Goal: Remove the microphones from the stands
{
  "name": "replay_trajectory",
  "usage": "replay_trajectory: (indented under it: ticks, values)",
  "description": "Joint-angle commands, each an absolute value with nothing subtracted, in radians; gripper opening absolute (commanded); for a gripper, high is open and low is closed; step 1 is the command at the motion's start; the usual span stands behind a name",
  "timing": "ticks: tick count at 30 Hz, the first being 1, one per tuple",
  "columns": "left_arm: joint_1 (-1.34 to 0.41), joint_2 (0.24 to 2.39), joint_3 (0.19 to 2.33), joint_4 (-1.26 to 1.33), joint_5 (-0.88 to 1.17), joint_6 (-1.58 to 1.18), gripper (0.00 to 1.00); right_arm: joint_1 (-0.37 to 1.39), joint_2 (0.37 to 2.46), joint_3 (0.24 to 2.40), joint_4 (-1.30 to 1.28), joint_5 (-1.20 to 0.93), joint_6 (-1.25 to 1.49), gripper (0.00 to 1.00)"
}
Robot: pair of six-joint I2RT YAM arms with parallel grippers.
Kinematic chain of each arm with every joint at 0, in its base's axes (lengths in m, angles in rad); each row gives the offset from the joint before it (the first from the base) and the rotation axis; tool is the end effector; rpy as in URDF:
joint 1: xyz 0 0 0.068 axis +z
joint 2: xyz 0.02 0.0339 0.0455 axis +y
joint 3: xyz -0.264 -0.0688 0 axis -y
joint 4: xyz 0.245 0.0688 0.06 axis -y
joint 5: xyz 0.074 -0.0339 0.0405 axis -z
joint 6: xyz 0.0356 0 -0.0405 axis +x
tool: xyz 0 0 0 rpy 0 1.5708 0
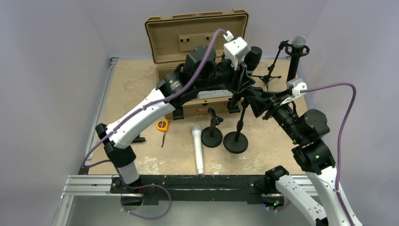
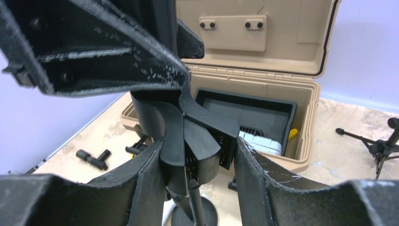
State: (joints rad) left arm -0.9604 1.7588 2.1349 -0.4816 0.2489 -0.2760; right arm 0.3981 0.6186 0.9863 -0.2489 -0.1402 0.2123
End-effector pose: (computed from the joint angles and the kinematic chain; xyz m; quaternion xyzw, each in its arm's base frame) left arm 0.2124 -0.3189 0.5072 0.3257 0.6670 -0.4598 0.4874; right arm 0.1091 0.0513 0.4236 -0.1136 0.6545 0.2685 0.6976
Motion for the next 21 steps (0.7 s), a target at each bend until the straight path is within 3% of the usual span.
replay_trajectory:
  ticks: [1,6,13,15,16,18,21]
  values:
    - [-1.113,1.585,1.936,-0.223,0.28,-0.006,0.0,0.402,0.647,0.985,-0.287,-0.133,0.201,0.0]
    - [-1.114,1.564,1.806,-0.084,0.431,-0.005,0.0,0.402,0.682,0.988,-0.321,-0.135,0.212,0.02]
    - [-1.112,1.548,1.655,0.083,0.48,0.029,0.0,0.402,0.65,1.002,-0.352,-0.062,0.291,0.52]
    - [-1.112,1.542,1.61,0.13,0.506,0.043,0.0,0.403,0.65,0.993,-0.373,-0.081,0.32,0.8]
    - [-1.112,1.539,1.589,0.147,0.514,0.048,0.0,0.403,0.65,0.988,-0.383,-0.092,0.331,0.87]
    - [-1.112,1.532,1.554,0.165,0.524,0.063,0.0,0.403,0.639,0.974,-0.403,-0.118,0.35,0.94]
    - [-1.109,1.522,1.531,0.154,0.549,0.08,0.0,0.401,0.606,0.958,-0.433,-0.145,0.354,0.95]
